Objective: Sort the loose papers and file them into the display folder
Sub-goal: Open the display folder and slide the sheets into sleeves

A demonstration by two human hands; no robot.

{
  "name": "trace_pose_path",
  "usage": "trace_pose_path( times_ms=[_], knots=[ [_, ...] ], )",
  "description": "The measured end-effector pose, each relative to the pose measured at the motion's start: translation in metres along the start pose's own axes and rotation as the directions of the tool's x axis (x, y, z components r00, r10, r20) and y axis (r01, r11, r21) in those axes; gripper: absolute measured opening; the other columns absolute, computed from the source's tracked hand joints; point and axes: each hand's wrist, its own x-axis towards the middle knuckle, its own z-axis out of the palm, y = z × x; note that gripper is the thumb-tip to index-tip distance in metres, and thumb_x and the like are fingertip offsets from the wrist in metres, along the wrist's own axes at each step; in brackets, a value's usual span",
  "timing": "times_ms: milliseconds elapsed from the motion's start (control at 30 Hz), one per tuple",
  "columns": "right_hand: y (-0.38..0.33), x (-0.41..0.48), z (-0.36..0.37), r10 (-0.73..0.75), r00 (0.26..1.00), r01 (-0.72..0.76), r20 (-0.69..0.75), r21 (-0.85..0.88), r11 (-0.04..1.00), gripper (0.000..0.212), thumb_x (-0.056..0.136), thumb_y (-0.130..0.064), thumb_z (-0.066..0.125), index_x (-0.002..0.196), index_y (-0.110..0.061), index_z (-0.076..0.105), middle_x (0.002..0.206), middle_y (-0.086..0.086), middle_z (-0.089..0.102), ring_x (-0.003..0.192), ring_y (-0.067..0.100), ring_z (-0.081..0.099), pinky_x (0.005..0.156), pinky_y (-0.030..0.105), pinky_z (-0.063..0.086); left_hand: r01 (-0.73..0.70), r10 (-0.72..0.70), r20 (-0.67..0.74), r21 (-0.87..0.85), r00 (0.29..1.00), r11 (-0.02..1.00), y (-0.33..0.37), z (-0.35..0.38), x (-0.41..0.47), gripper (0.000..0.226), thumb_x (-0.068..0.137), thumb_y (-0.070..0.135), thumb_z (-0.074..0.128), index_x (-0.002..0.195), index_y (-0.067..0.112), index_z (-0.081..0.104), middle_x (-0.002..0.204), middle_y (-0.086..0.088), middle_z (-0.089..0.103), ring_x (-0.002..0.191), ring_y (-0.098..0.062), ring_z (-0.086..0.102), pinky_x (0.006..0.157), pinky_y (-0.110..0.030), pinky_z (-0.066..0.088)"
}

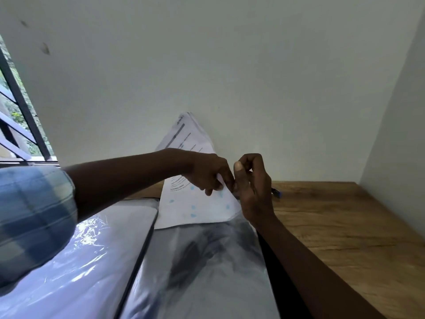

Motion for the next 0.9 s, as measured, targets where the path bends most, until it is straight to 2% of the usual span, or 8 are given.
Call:
trace_pose_path(
  times_ms=[100, 167, 300, 433, 533, 633, 767, 900],
  knots=[
    [-0.001, 0.000, 0.000, 0.049, 0.999, -0.050, -0.011, -0.141, 0.989, 0.018, 0.100, -0.033, 0.055, 0.096, -0.016, 0.056, 0.092, -0.002, 0.055, 0.087, 0.021, 0.058, 0.075, 0.030, 0.048, 0.026, -0.027, -0.059, -0.018, 0.998, 1.000, 0.002, -0.002, 0.003, 0.018, 0.097, 0.008, 0.060, 0.102, 0.025, 0.064, 0.076, 0.010, 0.075, 0.074, -0.013, 0.073, 0.071, -0.022, 0.054],
    [-0.003, 0.006, -0.004, 0.285, 0.958, -0.286, -0.041, -0.252, 0.925, 0.020, 0.101, -0.038, 0.056, 0.100, -0.018, 0.060, 0.099, -0.005, 0.058, 0.093, 0.017, 0.063, 0.073, 0.020, 0.046, 0.012, -0.019, -0.098, -0.074, 0.995, 0.997, -0.001, -0.002, 0.007, 0.015, 0.096, 0.006, 0.063, 0.106, 0.017, 0.060, 0.089, 0.016, 0.071, 0.072, -0.014, 0.074, 0.066, -0.018, 0.051],
    [-0.012, 0.014, -0.030, 0.730, 0.674, -0.701, 0.117, -0.212, 0.681, 0.051, 0.094, -0.065, 0.055, 0.088, -0.018, 0.073, 0.078, 0.001, 0.076, 0.073, 0.018, 0.073, 0.072, 0.033, 0.058, 0.017, -0.026, -0.123, -0.074, 0.992, 0.997, -0.008, 0.000, 0.014, 0.026, 0.093, 0.002, 0.061, 0.099, 0.026, 0.053, 0.095, 0.002, 0.068, 0.063, -0.002, 0.068, 0.063, -0.019, 0.047],
    [-0.015, -0.016, -0.043, 0.621, 0.718, -0.579, 0.316, -0.225, 0.784, 0.019, 0.094, -0.031, 0.073, 0.078, -0.021, 0.078, 0.076, -0.007, 0.077, 0.075, 0.010, 0.074, 0.080, 0.036, 0.060, 0.045, -0.053, -0.071, -0.114, 0.996, 0.992, -0.003, 0.004, 0.022, 0.050, 0.082, -0.010, 0.064, 0.114, 0.026, 0.050, 0.113, -0.011, 0.067, 0.069, -0.005, 0.061, 0.066, -0.029, 0.054],
    [-0.007, -0.027, -0.037, 0.583, 0.778, -0.554, 0.235, -0.181, 0.812, 0.008, 0.089, -0.019, 0.079, 0.082, -0.018, 0.078, 0.077, -0.005, 0.078, 0.075, 0.008, 0.074, 0.074, 0.028, 0.058, 0.035, -0.033, 0.017, -0.134, 0.999, 0.990, 0.013, 0.011, 0.030, 0.061, 0.080, -0.014, 0.063, 0.127, 0.021, 0.048, 0.116, -0.010, 0.065, 0.073, -0.014, 0.057, 0.064, -0.028, 0.052],
    [0.004, -0.026, -0.031, 0.631, 0.768, -0.611, 0.106, -0.170, 0.773, 0.009, 0.087, -0.018, 0.081, 0.080, -0.015, 0.077, 0.075, -0.004, 0.076, 0.073, 0.009, 0.072, 0.071, 0.026, 0.056, 0.008, -0.008, -0.005, 0.089, 1.000, 0.996, 0.016, 0.004, 0.032, 0.071, 0.081, -0.008, 0.065, 0.139, 0.026, 0.043, 0.121, 0.002, 0.060, 0.089, -0.017, 0.059, 0.070, -0.029, 0.046],
    [0.013, -0.027, -0.027, 0.661, 0.748, -0.651, 0.055, -0.134, 0.747, 0.006, 0.088, -0.019, 0.080, 0.085, -0.014, 0.080, 0.079, -0.003, 0.078, 0.077, 0.015, 0.076, 0.081, 0.040, 0.063, 0.083, -0.026, -0.122, 0.494, 0.992, 0.866, -0.003, -0.019, 0.027, 0.056, 0.090, -0.002, 0.052, 0.138, 0.026, 0.050, 0.131, -0.003, 0.051, 0.111, -0.028, 0.057, 0.079, -0.037, 0.045],
    [0.018, -0.029, -0.026, 0.653, 0.756, -0.639, 0.051, -0.159, 0.752, 0.009, 0.087, -0.024, 0.080, 0.085, -0.016, 0.080, 0.080, -0.004, 0.078, 0.079, 0.016, 0.076, 0.081, 0.046, 0.063, 0.068, -0.023, -0.092, 0.523, 0.995, 0.849, -0.012, -0.020, 0.035, 0.032, 0.098, 0.005, 0.051, 0.124, 0.019, 0.062, 0.120, -0.005, 0.062, 0.113, -0.026, 0.057, 0.081, -0.033, 0.045]
  ],
)
